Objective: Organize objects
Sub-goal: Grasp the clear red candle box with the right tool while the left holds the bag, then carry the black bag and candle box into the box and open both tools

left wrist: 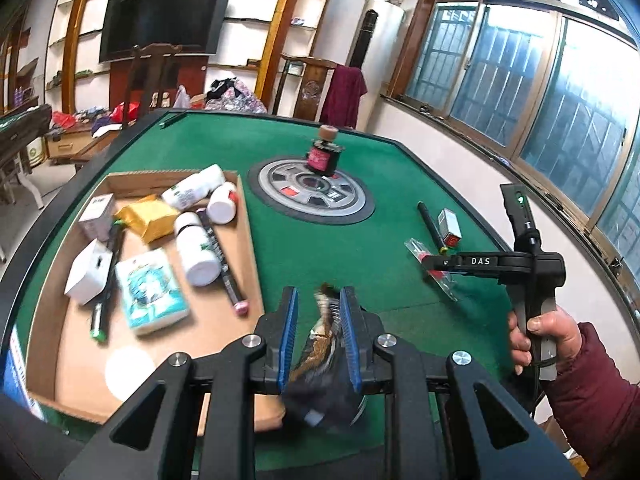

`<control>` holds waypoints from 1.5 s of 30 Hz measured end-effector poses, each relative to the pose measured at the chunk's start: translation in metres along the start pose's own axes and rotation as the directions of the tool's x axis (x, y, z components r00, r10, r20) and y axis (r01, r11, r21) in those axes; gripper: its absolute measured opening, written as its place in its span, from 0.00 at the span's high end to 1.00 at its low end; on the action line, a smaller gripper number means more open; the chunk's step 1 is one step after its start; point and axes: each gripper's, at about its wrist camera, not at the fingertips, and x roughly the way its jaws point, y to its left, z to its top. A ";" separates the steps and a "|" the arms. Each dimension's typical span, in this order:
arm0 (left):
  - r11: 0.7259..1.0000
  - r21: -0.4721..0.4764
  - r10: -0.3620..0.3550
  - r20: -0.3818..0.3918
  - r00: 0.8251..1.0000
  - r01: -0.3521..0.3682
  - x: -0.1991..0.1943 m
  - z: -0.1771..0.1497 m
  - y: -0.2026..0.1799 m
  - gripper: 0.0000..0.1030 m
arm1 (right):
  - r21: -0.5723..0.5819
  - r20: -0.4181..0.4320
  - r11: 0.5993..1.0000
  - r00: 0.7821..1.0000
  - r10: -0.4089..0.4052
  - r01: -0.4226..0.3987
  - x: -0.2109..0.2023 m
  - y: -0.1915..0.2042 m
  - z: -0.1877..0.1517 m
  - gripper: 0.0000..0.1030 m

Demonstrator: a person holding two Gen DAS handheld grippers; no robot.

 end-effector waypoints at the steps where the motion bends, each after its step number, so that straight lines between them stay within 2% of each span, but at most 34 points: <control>1: 1.000 0.005 -0.007 -0.006 1.000 0.007 -0.001 -0.002 0.000 0.79 | -0.009 0.000 1.000 1.000 0.008 -0.008 -0.002 0.007 -0.003 0.71; 2: 1.000 0.021 -0.009 -0.012 1.000 0.009 -0.001 -0.005 -0.003 0.78 | -0.022 0.000 1.000 1.000 0.015 -0.015 -0.002 0.014 -0.005 0.71; 3: 0.999 0.051 0.000 -0.025 1.000 0.001 0.000 -0.008 -0.009 0.66 | -0.034 -0.002 0.999 1.000 0.025 -0.025 0.000 0.022 -0.007 0.71; 4: 0.998 0.070 0.009 -0.035 0.999 -0.006 0.001 -0.011 -0.013 0.46 | -0.041 -0.004 0.999 1.000 0.031 -0.031 0.000 0.027 -0.008 0.71; 6: 0.993 0.120 0.028 -0.044 0.999 -0.023 0.007 -0.017 -0.028 0.32 | -0.062 -0.008 0.997 0.999 0.043 -0.043 0.002 0.038 -0.011 0.71; 9: 0.979 0.202 0.050 -0.068 0.996 -0.035 0.021 -0.019 -0.048 0.31 | -0.072 -0.019 0.995 0.998 0.062 -0.063 0.002 0.044 -0.017 0.71; 11: 0.961 0.264 0.110 -0.102 0.989 -0.079 0.041 -0.019 -0.061 0.31 | -0.071 -0.026 0.995 0.997 0.073 -0.075 -0.001 0.043 -0.021 0.71; 14: 0.952 0.300 0.121 -0.186 0.975 -0.061 0.070 -0.023 -0.071 0.31 | -0.069 -0.029 0.993 0.996 0.089 -0.091 -0.005 0.043 -0.027 0.71; 15: 0.951 0.306 0.120 -0.217 0.969 -0.049 0.079 -0.025 -0.074 0.36 | -0.068 -0.030 0.993 0.995 0.096 -0.098 -0.006 0.043 -0.027 0.71; 16: 0.948 0.315 0.133 -0.238 0.962 -0.052 0.088 -0.029 -0.076 0.52 | -0.066 -0.031 0.992 0.994 0.104 -0.106 -0.008 0.043 -0.028 0.71; 17: 0.942 0.328 0.152 -0.244 0.958 -0.067 0.095 -0.033 -0.078 0.63 | -0.063 -0.031 0.992 0.993 0.110 -0.111 -0.008 0.043 -0.028 0.71; 18: 0.943 0.324 0.156 -0.243 0.958 -0.071 0.097 -0.034 -0.078 0.72 | -0.060 -0.031 0.991 0.992 0.119 -0.121 -0.009 0.042 -0.028 0.71; 19: 0.952 0.299 0.135 -0.238 0.962 -0.060 0.095 -0.033 -0.075 0.75 | -0.059 -0.031 0.990 0.992 0.126 -0.127 -0.010 0.043 -0.027 0.71; 22: 0.978 0.209 0.064 -0.219 0.974 -0.017 0.080 -0.025 -0.063 0.78 | -0.069 -0.023 0.988 0.990 0.139 -0.141 -0.015 0.047 -0.027 0.71; 28: 0.995 0.085 -0.033 -0.132 0.991 0.045 0.034 -0.012 -0.040 0.78 | -0.090 -0.019 0.977 0.981 0.194 -0.195 -0.023 0.068 -0.025 0.71; 30: 0.998 0.049 -0.040 -0.095 0.995 0.045 0.015 -0.007 -0.027 0.78 | -0.098 -0.022 0.971 0.976 0.216 -0.217 -0.024 0.078 -0.022 0.71; 34: 0.999 -0.025 0.025 -0.019 1.000 -0.026 -0.033 0.007 0.015 0.78 | -0.122 -0.036 0.956 0.964 0.264 -0.267 -0.025 0.106 -0.015 0.70; 37: 0.985 -0.052 0.162 -0.002 0.987 -0.162 -0.053 0.012 0.049 0.78 | -0.152 -0.054 0.941 0.954 0.296 -0.301 -0.021 0.136 -0.011 0.70; 42: 0.949 -0.109 0.290 -0.053 0.955 -0.295 -0.053 0.009 0.105 0.78 | -0.189 -0.120 0.914 0.932 0.343 -0.360 0.002 0.192 -0.011 0.70; 45: 0.937 -0.152 0.305 -0.089 0.948 -0.315 -0.041 0.006 0.131 0.78 | -0.191 -0.168 0.907 0.922 0.348 -0.376 0.021 0.218 -0.016 0.70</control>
